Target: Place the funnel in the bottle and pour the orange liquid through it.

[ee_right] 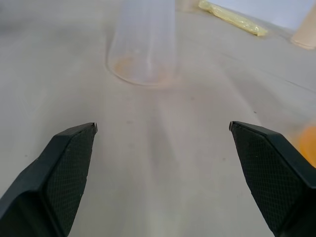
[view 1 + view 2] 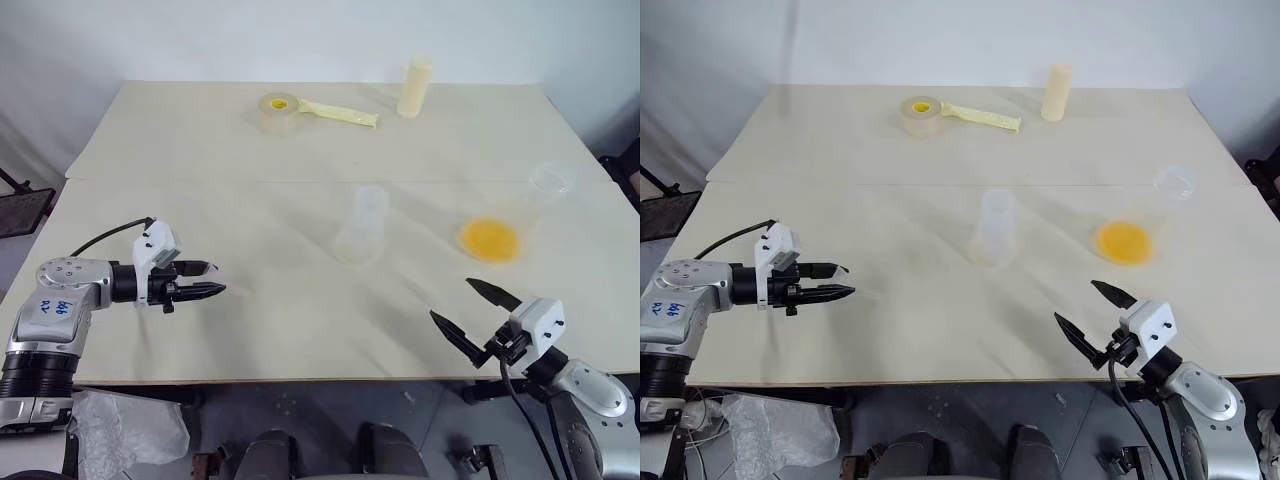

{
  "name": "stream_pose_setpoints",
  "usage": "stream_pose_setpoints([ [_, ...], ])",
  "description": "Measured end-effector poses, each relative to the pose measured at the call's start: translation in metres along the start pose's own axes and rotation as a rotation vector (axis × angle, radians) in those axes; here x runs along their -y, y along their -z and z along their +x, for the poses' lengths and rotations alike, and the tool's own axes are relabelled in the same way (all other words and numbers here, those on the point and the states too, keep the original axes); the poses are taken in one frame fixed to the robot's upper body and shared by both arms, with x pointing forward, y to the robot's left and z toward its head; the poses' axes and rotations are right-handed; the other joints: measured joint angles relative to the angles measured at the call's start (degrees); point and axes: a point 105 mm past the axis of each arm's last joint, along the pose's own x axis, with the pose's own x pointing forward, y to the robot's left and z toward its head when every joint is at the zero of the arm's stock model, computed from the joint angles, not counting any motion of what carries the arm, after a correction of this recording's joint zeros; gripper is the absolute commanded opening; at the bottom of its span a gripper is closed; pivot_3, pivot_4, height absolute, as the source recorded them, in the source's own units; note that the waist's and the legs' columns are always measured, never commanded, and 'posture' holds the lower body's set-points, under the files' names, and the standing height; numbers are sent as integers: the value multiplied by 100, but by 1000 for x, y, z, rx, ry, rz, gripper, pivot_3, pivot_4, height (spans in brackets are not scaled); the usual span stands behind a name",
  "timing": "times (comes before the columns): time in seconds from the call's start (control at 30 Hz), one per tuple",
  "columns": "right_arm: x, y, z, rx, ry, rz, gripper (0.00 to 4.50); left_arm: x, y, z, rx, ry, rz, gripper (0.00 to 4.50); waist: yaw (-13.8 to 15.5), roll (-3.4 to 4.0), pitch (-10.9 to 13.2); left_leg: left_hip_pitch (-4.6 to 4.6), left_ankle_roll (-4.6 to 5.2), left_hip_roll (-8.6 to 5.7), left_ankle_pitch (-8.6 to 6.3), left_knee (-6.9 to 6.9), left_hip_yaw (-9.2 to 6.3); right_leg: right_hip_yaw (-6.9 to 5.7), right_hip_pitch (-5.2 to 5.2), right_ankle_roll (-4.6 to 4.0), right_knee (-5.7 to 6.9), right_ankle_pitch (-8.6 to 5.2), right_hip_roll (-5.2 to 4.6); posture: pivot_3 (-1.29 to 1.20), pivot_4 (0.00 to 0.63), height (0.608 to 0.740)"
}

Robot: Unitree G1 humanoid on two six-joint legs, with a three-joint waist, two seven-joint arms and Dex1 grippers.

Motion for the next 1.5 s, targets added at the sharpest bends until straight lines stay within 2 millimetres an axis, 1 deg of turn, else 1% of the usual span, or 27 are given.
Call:
stream_pose_setpoints([
  [0.23,2,-5,4,19,-9,-12,4500,-3,-1,1,32,-42,4,1780,-4,0,0,2,0,-1,0,0,0,2,0,0,1,0,0,0,150,740],
  [0.33,2,-6,6,24,-12,-14,4500,0,-1,1,36,-9,20,1780,-10,0,0,3,0,0,0,-2,3,1,-1,0,1,0,2,0,150,740],
  [0.43,3,-7,8,29,-12,-17,4500,2,2,3,39,14,34,2542,-10,0,0,3,0,-1,0,-2,5,2,-1,0,0,0,2,0,150,740],
  [0.47,3,-7,8,29,-12,-17,4500,0,3,3,43,6,35,2843,-8,0,0,2,0,-1,0,-2,4,1,-1,0,0,0,2,0,150,740],
  [0.6,3,-8,8,30,-12,-17,4500,-2,2,5,65,-21,47,4283,-8,0,0,2,0,-1,0,-1,3,1,-1,0,1,0,1,0,150,740],
  [0.63,3,-8,8,29,-12,-17,4500,-3,1,4,70,-27,55,4458,-9,0,0,2,0,-1,0,-2,4,1,-1,0,1,0,1,0,150,740],
  [0.8,3,-7,8,26,-12,-14,4500,-6,-6,-5,120,-51,60,4458,-12,0,0,2,0,0,0,-1,2,1,-1,0,1,0,1,0,150,740],
  [0.87,3,-7,8,26,-13,-13,4500,-7,-6,-9,128,-55,50,4458,-16,0,0,2,0,0,0,-2,3,1,-1,0,1,0,1,0,150,740],
  [1.03,2,-6,8,21,-21,-10,4500,-8,0,-35,104,-86,20,4458,-46,0,0,3,-1,3,0,-6,1,2,-4,-1,1,-1,2,0,150,740],
  [1.1,2,-6,9,18,-27,-6,4500,-4,8,-44,87,-94,-16,4458,-50,0,0,4,-1,3,-1,-7,0,3,-4,-1,0,-1,1,0,150,740],
  [1.13,2,-6,9,18,-29,-7,4500,2,12,-47,71,-88,-36,4458,-60,0,0,4,-1,4,-2,-7,-2,4,-5,-1,0,-1,1,0,150,740],
  [1.23,1,-7,9,17,-38,-8,4500,16,17,-48,61,-73,-88,4458,-33,0,0,4,-1,8,-2,-6,-8,6,-4,-1,0,-1,-2,0,150,740],
  [1.37,1,-8,11,22,-46,-11,4500,27,13,-48,66,-64,-111,4458,-15,0,0,5,1,11,-3,-6,-6,17,-3,-1,0,-1,-5,0,150,740],
  [1.43,2,-9,12,27,-48,-14,4500,36,12,-41,72,-53,-122,4458,-23,1,0,8,2,15,-4,-8,-4,22,-4,-1,2,-1,-7,0,150,740],
  [1.5,3,-11,14,34,-51,-18,4500,42,13,-34,91,-53,-142,4458,-16,0,0,7,2,12,-4,-8,-5,19,-4,-2,1,-1,-4,0,150,740],
])
